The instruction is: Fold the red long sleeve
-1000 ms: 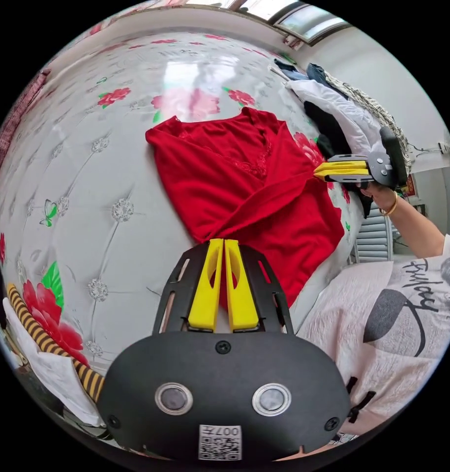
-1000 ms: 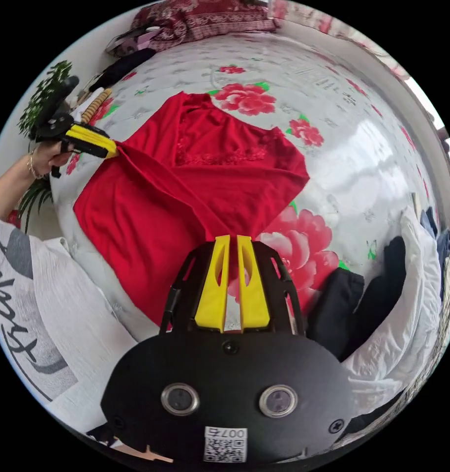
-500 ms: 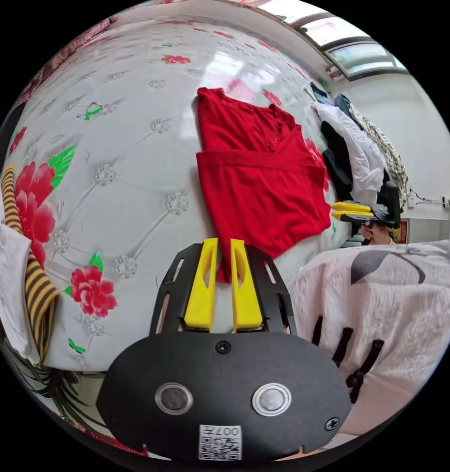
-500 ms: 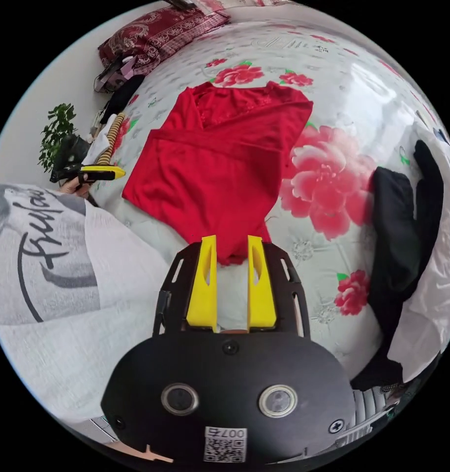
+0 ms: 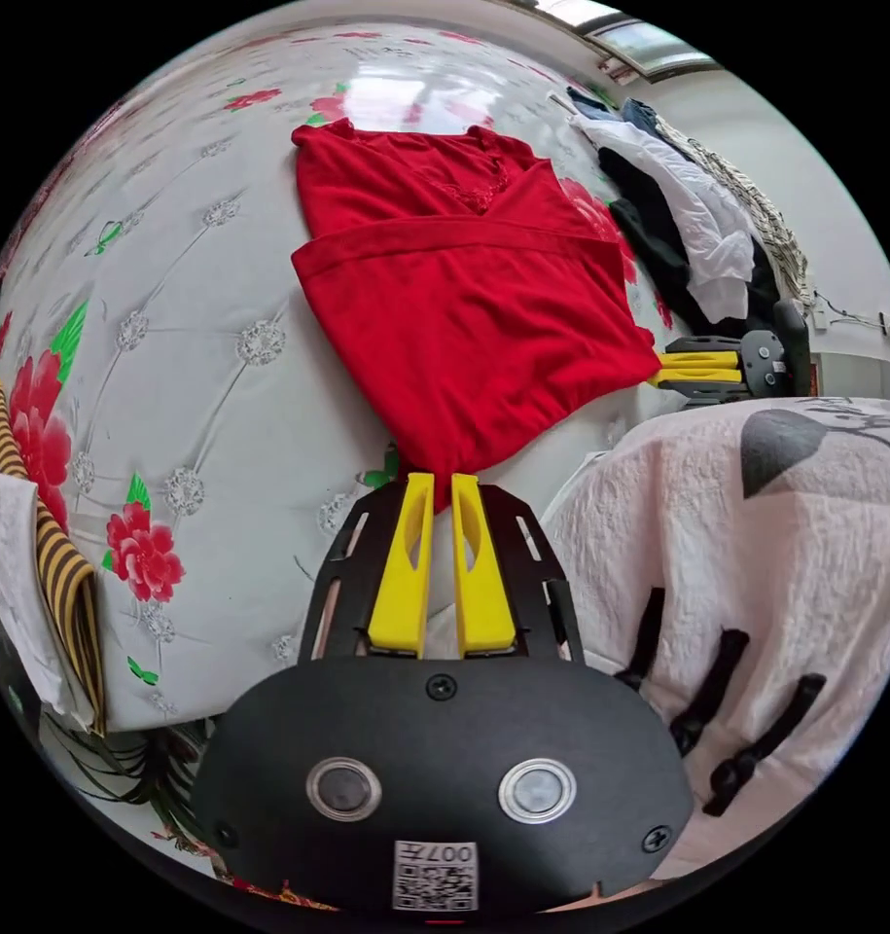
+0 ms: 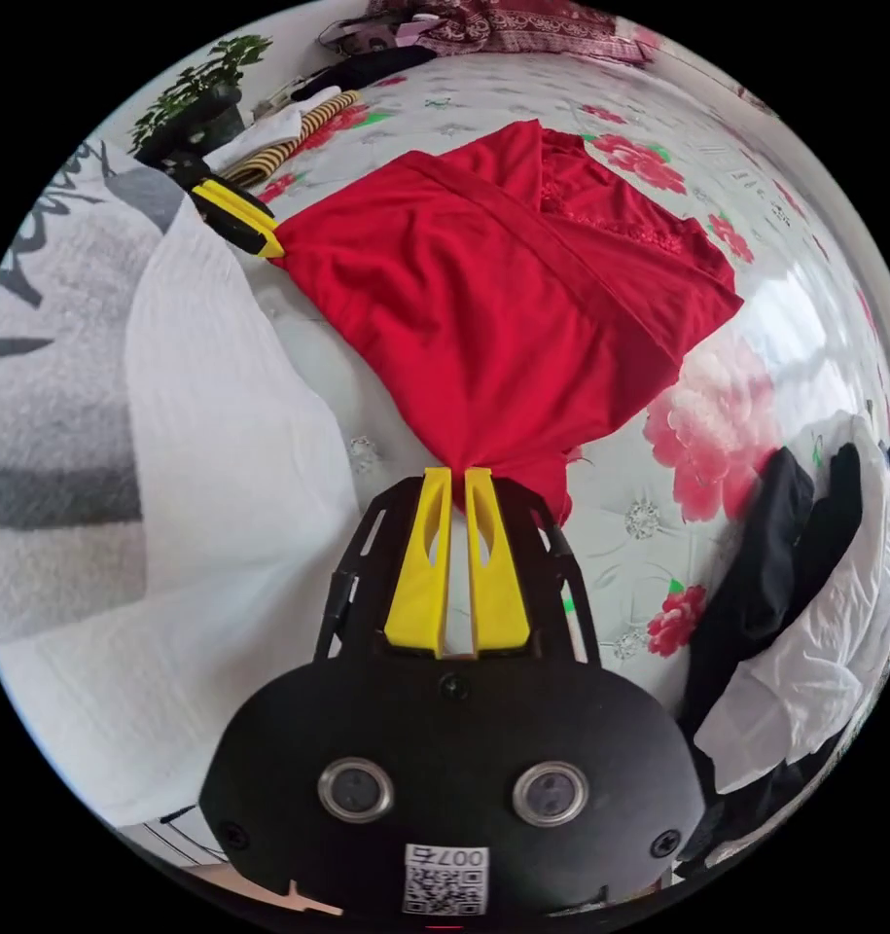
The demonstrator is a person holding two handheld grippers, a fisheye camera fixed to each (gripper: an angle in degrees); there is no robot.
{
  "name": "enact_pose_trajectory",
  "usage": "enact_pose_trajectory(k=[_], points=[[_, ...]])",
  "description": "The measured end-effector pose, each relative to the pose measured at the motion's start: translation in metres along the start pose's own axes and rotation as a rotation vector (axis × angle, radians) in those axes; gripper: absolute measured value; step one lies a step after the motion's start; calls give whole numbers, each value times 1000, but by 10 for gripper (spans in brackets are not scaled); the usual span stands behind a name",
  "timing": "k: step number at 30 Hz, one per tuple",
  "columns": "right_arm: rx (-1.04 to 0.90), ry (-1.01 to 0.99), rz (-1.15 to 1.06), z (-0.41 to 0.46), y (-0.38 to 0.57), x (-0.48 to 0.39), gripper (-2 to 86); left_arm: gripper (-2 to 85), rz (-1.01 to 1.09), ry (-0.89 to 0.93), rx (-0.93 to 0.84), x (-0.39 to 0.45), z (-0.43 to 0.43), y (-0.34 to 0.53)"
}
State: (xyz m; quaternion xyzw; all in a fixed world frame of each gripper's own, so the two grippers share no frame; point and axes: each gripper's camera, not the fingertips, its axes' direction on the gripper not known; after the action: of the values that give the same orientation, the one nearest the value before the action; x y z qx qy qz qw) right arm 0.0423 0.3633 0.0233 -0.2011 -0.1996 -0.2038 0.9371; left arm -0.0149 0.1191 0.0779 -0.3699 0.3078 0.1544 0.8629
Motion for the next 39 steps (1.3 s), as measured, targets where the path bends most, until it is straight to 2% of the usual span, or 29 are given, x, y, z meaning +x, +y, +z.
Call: enact_pose_trajectory(k=[6,10,12,15,18,19,22,29,32,36,39], points=[[185,-92,41,-82,15,44,3,17,-54,210,103,-17,-67,-6],[336,-27,7,-143,-15,97,5,20,-29,159,243,-39,-119,-60],[352,46,9,-155,-40,123,7,25,-37,116,319,-50,-134,-93],[364,184,127,-151,-84,179,16,42,-111,70,420,-78,-137,-142],[254,194,226,-122,-112,235,35,56,-228,94,419,-110,-117,-164],[207,146,264,-109,-114,253,45,61,-250,88,394,-119,-108,-164],[221,-1,346,-83,-91,283,67,71,-274,82,339,-133,-86,-145],[299,-342,619,-25,-19,347,88,109,-312,277,237,-153,-40,-117],[337,-490,633,-10,-25,368,90,102,-318,296,233,-157,-38,-127],[338,-558,623,3,-48,388,77,67,-284,294,197,-160,-35,-138],[284,-548,615,3,-60,399,58,48,-335,354,211,-164,-32,-133]])
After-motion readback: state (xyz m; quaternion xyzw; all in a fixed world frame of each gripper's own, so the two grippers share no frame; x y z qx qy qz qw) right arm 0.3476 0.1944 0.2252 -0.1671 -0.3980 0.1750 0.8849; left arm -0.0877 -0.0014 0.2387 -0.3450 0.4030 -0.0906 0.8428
